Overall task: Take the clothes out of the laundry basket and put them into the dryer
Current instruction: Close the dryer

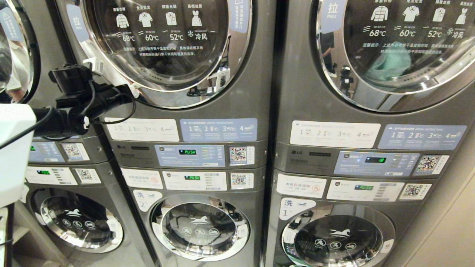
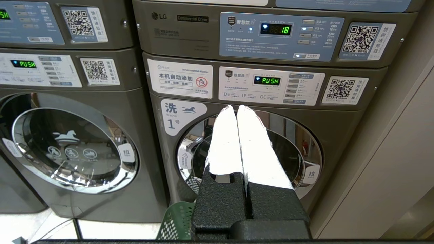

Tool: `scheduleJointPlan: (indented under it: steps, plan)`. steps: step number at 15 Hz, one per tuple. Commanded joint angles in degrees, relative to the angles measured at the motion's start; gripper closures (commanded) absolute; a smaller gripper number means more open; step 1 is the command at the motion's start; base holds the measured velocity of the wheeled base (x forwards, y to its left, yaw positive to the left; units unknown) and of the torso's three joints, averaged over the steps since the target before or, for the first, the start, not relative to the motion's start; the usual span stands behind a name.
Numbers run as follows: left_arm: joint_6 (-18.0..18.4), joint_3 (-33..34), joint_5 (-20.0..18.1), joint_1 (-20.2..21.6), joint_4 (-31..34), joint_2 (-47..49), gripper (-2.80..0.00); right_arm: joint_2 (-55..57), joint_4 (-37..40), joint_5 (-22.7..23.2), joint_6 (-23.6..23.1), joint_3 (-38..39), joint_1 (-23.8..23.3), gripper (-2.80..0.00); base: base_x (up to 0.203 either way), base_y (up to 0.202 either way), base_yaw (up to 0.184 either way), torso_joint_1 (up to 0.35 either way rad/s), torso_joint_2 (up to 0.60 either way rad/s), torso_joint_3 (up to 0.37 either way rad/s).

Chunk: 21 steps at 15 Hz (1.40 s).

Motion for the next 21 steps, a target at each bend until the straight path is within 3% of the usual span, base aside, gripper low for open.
scheduleJointPlan:
  steps: [1, 10, 14, 16, 21]
  plan:
    - [-0.5, -0.1, -1.1, -0.6, -0.4, 0.6, 0.00, 0.0, 0.0, 0.0, 0.0, 0.0, 0.0, 0.00, 0.000, 0.000, 0.000, 0.000, 0.00, 0.000]
    - [-2.1, -0.1, -5.3, -1.7, -1.5, 1.1, 0.00, 0.0, 0.0, 0.0, 0.0, 0.0, 0.0, 0.00, 0.000, 0.000, 0.000, 0.000, 0.00, 0.000]
    - [-1.9, 0.4, -4.7, -1.5, -1.4, 0.3, 0.00, 0.0, 0.0, 0.0, 0.0, 0.0, 0.0, 0.00, 0.000, 0.000, 0.000, 0.000, 0.00, 0.000]
    - [-1.7, 4.5, -3.0, -0.9, -1.3, -4.7, 0.00, 0.0, 0.0, 0.0, 0.0, 0.0, 0.0, 0.00, 0.000, 0.000, 0.000, 0.000, 0.00, 0.000]
    - [-0.4, 25.7, 3.0, -0.3, -1.5, -29.3, 0.00, 0.0, 0.0, 0.0, 0.0, 0.0, 0.0, 0.00, 0.000, 0.000, 0.000, 0.000, 0.00, 0.000]
